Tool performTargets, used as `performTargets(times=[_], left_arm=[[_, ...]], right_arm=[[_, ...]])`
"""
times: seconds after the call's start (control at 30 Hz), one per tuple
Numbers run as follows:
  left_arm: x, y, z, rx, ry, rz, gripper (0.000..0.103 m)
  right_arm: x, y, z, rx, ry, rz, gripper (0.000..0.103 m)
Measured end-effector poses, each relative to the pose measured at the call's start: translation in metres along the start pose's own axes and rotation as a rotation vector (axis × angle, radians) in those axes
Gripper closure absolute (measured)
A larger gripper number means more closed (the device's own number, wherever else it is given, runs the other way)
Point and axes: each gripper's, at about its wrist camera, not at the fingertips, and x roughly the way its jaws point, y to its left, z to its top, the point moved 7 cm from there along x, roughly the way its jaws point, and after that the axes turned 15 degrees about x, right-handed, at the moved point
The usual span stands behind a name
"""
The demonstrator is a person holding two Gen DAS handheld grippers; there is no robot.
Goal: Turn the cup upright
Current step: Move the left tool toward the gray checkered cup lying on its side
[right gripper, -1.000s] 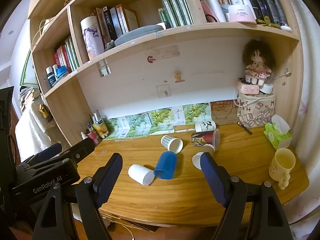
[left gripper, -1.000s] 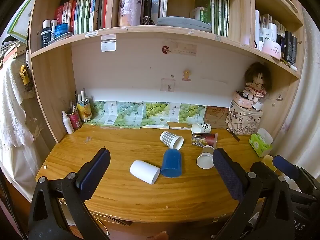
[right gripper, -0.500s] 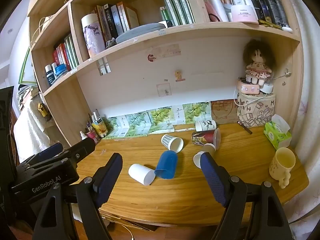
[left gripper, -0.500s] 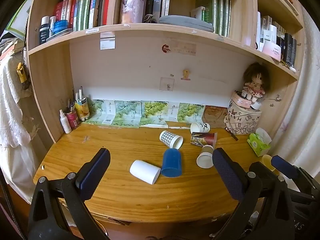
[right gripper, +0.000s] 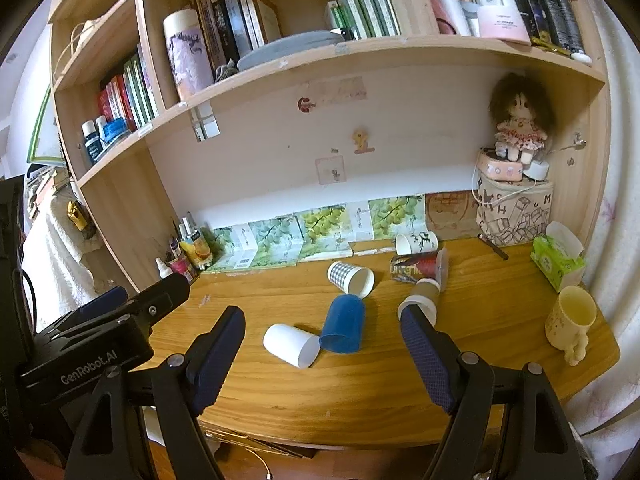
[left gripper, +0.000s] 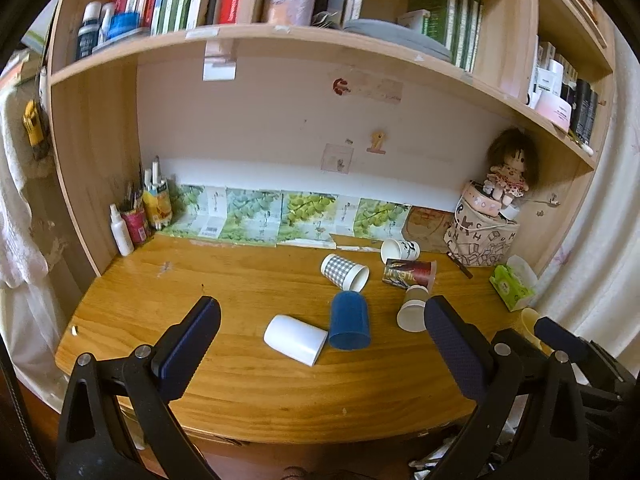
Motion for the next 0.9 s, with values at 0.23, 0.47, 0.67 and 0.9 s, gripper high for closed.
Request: performTargets(times=[0.23, 0.47, 0.67, 0.9], left_arm=[[0.009, 0.016, -0.007, -0.035, 0.031, -0.022, 0.001], [0.021, 0.03, -0.018, -0.071, 0.081, -0.03, 0.001], [0.035, 0.041, -0.026, -0.087, 0.124, -0.04, 0.001], [0.053, 0.05, -0.021, -0.073, 0.144, -0.089, 0.001]], right_arm=[[0.012, 0.016, -0.013, -0.019, 0.043, -0.024, 0.022], [0.027, 0.03, -0.021, -0.025, 0.098, -0.029, 0.022], [0.043, 0.035, -0.025, -0.03, 0.151, -0.014, 0.022], [0.064, 0.034, -0.025, -0.015, 0.179, 0.019, 0.022]])
